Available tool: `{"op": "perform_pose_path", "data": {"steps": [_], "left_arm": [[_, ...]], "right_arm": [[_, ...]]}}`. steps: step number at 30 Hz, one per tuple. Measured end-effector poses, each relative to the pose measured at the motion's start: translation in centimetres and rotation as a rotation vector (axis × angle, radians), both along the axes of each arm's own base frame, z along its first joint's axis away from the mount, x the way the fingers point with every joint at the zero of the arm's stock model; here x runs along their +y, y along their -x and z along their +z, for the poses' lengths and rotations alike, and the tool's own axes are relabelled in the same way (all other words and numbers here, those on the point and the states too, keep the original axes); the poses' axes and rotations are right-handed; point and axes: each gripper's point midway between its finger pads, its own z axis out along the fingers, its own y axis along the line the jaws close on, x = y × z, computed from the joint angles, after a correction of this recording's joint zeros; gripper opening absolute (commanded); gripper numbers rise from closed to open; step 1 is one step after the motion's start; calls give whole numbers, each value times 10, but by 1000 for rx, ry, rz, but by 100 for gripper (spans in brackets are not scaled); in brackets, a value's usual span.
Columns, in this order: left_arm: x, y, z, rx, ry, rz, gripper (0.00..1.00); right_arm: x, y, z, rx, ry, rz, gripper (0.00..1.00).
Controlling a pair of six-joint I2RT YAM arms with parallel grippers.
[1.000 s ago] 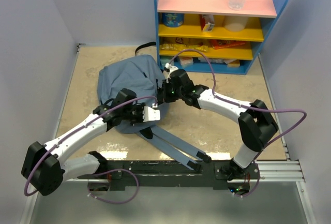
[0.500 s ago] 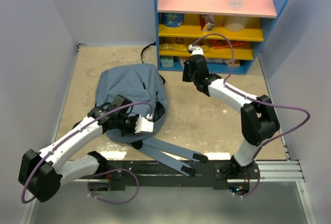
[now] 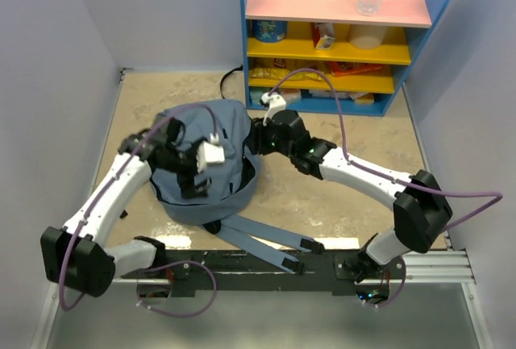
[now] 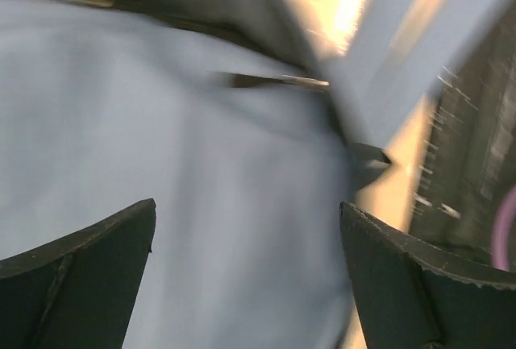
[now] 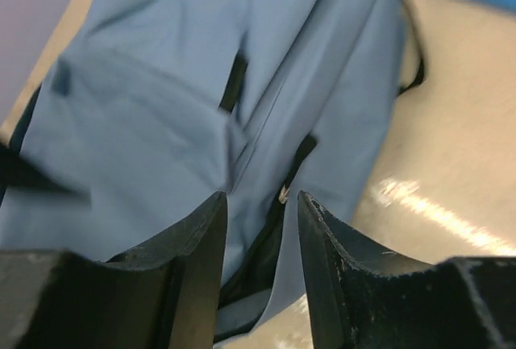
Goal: Pack the student bag
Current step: Zip the student bag at the center of the board.
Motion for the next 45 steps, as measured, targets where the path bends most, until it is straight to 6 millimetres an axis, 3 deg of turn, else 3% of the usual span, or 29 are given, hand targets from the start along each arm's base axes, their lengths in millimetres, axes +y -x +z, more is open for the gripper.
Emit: {"op": "perform_pose_path", "data": {"steps": [3, 4, 5, 7, 9, 12, 15, 21, 24, 28, 31, 35, 39, 41, 45], "left_arm": [[13, -57, 48, -55, 90, 126, 100], [19, -71, 59, -68, 113, 160, 100], [28, -87, 69, -77, 137, 204, 100], [45, -109, 78, -67, 170, 266, 100], [55, -116, 69, -8, 184, 296, 100], [58, -108, 46, 92, 185, 307, 100], [58, -95, 32, 137, 178, 314, 100], [60, -90, 36, 104, 165, 317, 100], [61, -84, 36, 98, 162, 313, 100], [57, -72, 35, 124, 157, 281, 100], [41, -58, 28, 158, 145, 219, 100], [21, -34, 15, 192, 113, 130, 100], [20, -32, 14, 181, 98, 120, 100], [21, -33, 14, 176, 93, 122, 100], [22, -34, 13, 166, 85, 124, 100]], "right_arm": [[16, 25, -25, 55, 3, 62, 33], [22, 34, -34, 76, 10, 82, 24], [29, 44, -45, 100, 14, 108, 22], [38, 62, -60, 128, 25, 144, 22], [44, 88, -77, 159, 31, 182, 22], [39, 126, -102, 210, 46, 220, 20], [31, 146, -109, 228, 13, 209, 20], [26, 155, -114, 230, -51, 146, 29], [30, 154, -132, 249, -34, 130, 30], [39, 148, -152, 270, 17, 111, 45], [42, 142, -140, 251, 35, 96, 50], [41, 136, -105, 200, -4, 81, 52], [46, 130, -76, 161, -59, 73, 54], [48, 129, -77, 165, -57, 72, 54], [49, 130, -100, 199, -12, 67, 53]]}}
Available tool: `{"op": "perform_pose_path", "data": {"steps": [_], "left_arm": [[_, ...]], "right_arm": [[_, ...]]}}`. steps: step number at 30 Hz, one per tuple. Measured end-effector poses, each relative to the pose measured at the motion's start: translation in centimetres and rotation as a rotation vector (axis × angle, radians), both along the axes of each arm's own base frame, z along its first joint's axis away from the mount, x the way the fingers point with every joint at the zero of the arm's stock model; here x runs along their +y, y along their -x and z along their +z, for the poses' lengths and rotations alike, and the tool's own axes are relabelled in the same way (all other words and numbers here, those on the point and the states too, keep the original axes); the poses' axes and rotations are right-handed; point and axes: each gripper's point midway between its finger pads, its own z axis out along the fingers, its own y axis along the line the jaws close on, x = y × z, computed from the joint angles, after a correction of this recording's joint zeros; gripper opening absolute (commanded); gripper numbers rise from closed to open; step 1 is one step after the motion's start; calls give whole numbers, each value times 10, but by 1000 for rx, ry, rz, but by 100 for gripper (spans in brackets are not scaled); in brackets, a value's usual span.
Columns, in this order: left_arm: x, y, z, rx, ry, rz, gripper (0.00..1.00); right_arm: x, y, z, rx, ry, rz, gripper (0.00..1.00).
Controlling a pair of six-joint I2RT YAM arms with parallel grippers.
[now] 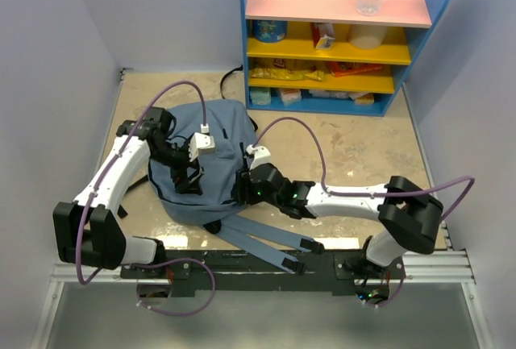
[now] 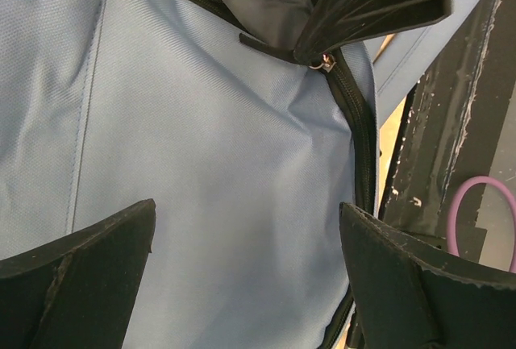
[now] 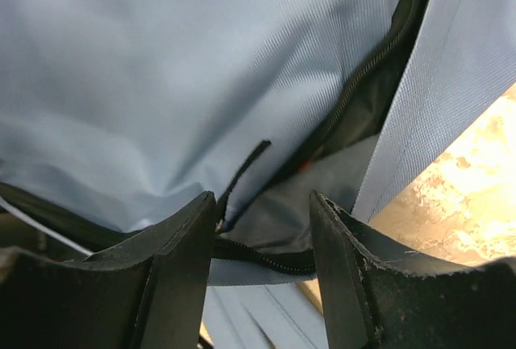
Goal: Pack the student bag
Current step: Zip the student bag at the center of the board.
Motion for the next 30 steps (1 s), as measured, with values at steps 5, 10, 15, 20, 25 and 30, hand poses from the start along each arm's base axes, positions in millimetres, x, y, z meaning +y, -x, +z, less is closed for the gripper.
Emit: {"op": "perform_pose_path", "data": {"steps": [5, 10, 15, 20, 25, 30], "left_arm": [[2, 0, 1, -9, -13, 7, 100], [3, -1, 1, -7, -20, 15, 100], [5, -1, 0, -11, -31, 17, 100], [6, 0, -2, -15, -37, 18, 100], [6, 1, -3, -12, -38, 19, 100], [4, 3, 1, -2, -33, 16, 100]], "right_arm": [[0, 2, -19, 30, 35, 2, 50], [6, 3, -19, 39, 13, 11, 49], [15, 1, -15, 37, -11, 23, 47], [25, -1, -13, 42, -23, 32, 31], [28, -3, -25, 55, -2, 27, 16], [28, -4, -26, 56, -3, 22, 0]]}}
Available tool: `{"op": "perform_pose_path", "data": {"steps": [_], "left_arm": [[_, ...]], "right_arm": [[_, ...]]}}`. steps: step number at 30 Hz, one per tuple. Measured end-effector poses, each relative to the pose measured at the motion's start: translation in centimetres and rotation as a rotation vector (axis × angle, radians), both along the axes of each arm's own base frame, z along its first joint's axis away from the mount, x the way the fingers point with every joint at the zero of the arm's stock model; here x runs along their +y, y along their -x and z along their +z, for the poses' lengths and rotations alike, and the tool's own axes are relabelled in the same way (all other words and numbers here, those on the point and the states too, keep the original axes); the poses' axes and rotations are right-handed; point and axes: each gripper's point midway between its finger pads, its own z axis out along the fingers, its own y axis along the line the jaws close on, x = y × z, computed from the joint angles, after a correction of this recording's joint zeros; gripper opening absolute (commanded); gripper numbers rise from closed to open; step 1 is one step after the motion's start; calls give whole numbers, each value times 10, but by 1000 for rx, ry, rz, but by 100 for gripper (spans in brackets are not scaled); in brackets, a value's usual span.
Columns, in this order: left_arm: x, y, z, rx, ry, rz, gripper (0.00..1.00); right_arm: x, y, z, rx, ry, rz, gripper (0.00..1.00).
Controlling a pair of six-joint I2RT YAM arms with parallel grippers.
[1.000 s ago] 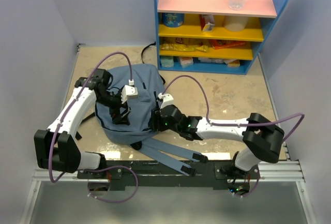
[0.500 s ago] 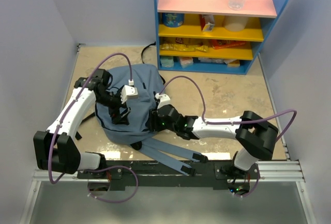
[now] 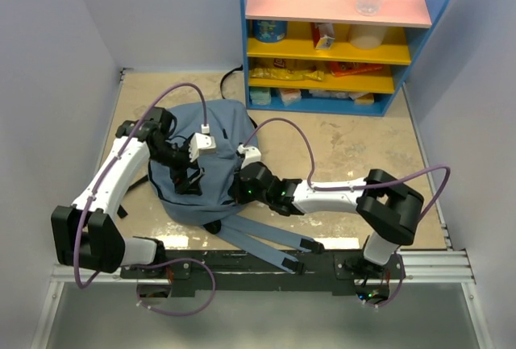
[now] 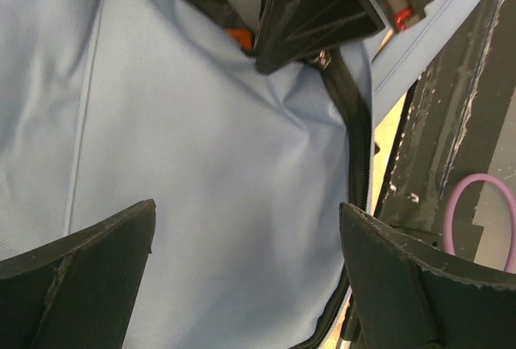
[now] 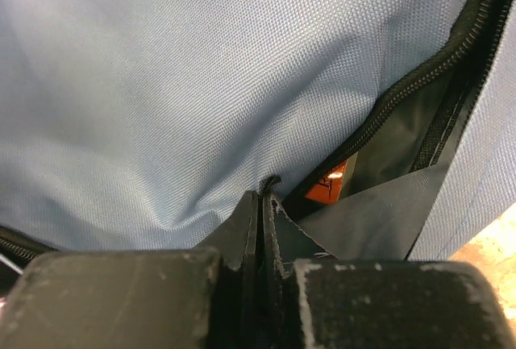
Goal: Pack the student bag
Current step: Zip the student bag at the center of the board.
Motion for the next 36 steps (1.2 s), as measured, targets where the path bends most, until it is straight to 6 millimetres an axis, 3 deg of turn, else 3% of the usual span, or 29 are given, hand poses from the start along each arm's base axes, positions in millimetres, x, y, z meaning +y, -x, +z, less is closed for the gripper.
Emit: {"op": "perform_pose_path", "data": {"steps": [5, 10, 15, 24, 33, 36], "left_arm": [[-18, 0, 12, -19, 21, -39, 100], [-37, 12, 14, 8, 32, -83, 100], [-40, 15, 18, 35, 33, -57, 100], [-43, 22, 31, 45, 68, -53, 100], [-42, 22, 30, 43, 66, -53, 100], [-41, 24, 26, 41, 59, -51, 100]], "right_arm": [[-4, -1, 17, -24, -7, -2, 0], [-9, -2, 52, -75, -51, -7, 0], [-10, -3, 73, -103, -93, -8, 0], [-12, -3, 72, -100, -88, -12, 0], [-28, 0, 71, -80, -94, -51, 0], [-33, 1, 71, -70, -102, -63, 8]]}}
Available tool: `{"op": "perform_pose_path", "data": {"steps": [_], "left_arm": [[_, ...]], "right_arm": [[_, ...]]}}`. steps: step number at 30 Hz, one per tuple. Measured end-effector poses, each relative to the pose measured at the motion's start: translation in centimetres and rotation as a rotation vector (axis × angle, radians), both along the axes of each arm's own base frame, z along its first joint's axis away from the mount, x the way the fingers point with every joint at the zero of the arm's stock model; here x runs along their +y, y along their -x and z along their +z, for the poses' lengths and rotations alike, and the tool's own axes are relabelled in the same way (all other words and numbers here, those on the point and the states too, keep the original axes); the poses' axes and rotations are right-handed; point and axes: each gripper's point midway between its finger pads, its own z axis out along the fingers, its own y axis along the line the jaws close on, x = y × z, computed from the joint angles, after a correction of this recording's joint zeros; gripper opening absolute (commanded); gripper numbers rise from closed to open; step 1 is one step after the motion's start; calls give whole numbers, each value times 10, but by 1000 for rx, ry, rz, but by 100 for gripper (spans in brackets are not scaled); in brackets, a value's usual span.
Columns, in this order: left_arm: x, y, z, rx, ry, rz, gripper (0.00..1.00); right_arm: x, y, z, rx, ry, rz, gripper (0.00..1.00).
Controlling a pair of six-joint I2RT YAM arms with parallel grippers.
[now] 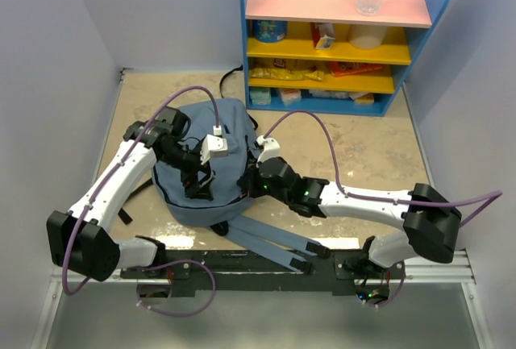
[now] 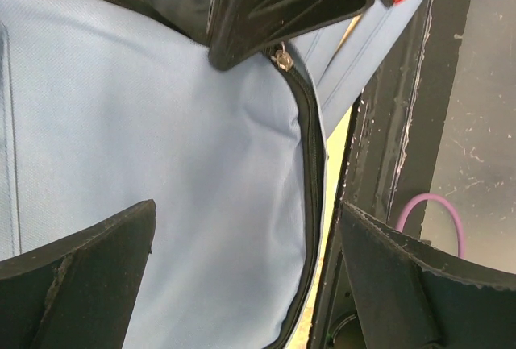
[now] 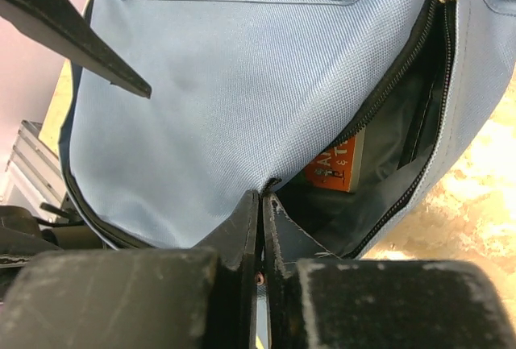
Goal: Pack the student bag
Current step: Zip the student bag at the center of the board.
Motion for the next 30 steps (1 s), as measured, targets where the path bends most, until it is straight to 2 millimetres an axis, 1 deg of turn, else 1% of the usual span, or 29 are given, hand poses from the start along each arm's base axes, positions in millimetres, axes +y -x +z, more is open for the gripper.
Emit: {"op": "perform_pose_path", "data": {"steps": [9, 17, 23, 26, 27, 30], "left_arm": [[3, -1, -5, -10, -21, 6, 100], [5, -3, -6, -17, -30, 9, 100], [5, -3, -6, -20, -34, 10, 100], [6, -4, -6, -22, -36, 10, 100], [6, -4, -6, -22, -37, 11, 100], [6, -4, -6, -23, -37, 11, 100]], "right_arm": [[-1, 2, 1, 18, -20, -11, 10], [-12, 12, 8, 30, -62, -12, 10], [-14, 17, 5, 50, -77, -6, 6], [-13, 17, 4, 57, -81, -6, 3], [-13, 17, 5, 58, -84, -7, 0], [-14, 18, 3, 59, -88, -9, 0]]}}
